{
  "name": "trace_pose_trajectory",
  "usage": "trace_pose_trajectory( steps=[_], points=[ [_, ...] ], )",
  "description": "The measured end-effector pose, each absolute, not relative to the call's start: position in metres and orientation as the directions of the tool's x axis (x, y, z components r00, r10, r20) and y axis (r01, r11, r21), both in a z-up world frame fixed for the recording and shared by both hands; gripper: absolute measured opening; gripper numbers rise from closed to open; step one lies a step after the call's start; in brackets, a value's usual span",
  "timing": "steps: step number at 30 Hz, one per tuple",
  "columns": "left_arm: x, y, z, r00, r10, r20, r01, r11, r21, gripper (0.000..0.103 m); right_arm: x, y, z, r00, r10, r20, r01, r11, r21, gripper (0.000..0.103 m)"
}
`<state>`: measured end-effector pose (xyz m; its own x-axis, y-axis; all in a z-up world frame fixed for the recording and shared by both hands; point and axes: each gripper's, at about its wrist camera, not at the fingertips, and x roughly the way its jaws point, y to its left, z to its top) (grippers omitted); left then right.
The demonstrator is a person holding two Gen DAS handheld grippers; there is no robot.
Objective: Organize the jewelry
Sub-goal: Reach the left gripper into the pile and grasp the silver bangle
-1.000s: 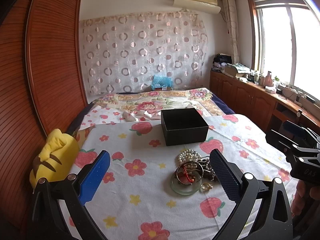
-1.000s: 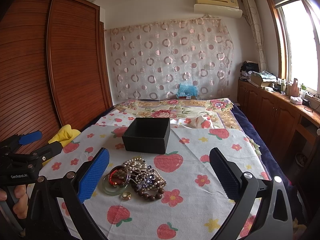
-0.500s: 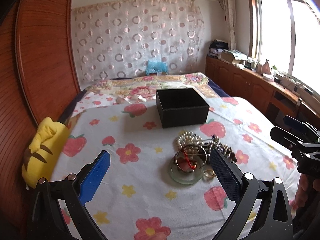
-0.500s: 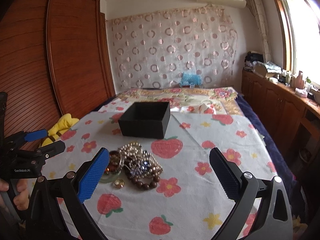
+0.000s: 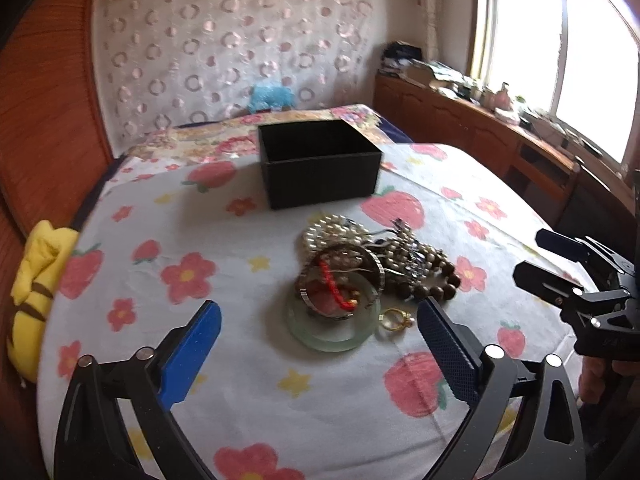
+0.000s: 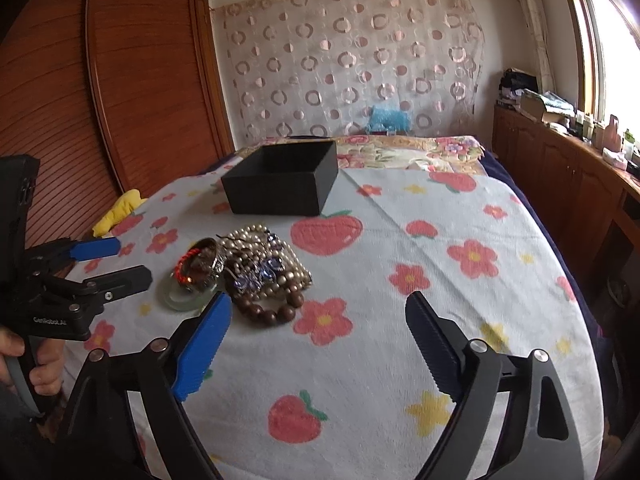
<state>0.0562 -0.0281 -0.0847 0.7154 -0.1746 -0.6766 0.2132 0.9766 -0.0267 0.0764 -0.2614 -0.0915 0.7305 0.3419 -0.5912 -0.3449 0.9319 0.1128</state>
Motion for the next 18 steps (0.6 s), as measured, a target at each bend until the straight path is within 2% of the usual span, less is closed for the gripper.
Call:
trace_pose_trajectory(
  steps=[6, 10, 12, 18],
  points=[
    [0.077, -0.041, -0.094, 0.668, -0.206, -0.715, 0.266, 0.964, -0.029, 0.071, 0.077, -0.262, -0.103, 0.71, 0.346, -0.613, -0.346, 0.93, 0.124, 0.09],
    [0.091, -0.044, -0.103, 0.634, -0.232, -0.738, 0.284, 0.957, -0.057, 0.067, 0.076, -0.259, -0.104, 0.704, 0.35, -0.618, -0.357, 0.927, 0.118, 0.09],
    [0.097, -0.043, -0.106, 0.62, -0.236, -0.748, 0.279, 0.958, -0.071, 0.061, 0.076, -0.258, -0.104, 0.7, 0.354, -0.62, -0.363, 0.924, 0.118, 0.09],
    [0.102, -0.043, -0.106, 0.63, -0.222, -0.745, 0.275, 0.96, -0.054, 0.059, 0.077, -0.256, -0.105, 0.691, 0.355, -0.63, -0.373, 0.921, 0.111, 0.09]
  ],
)
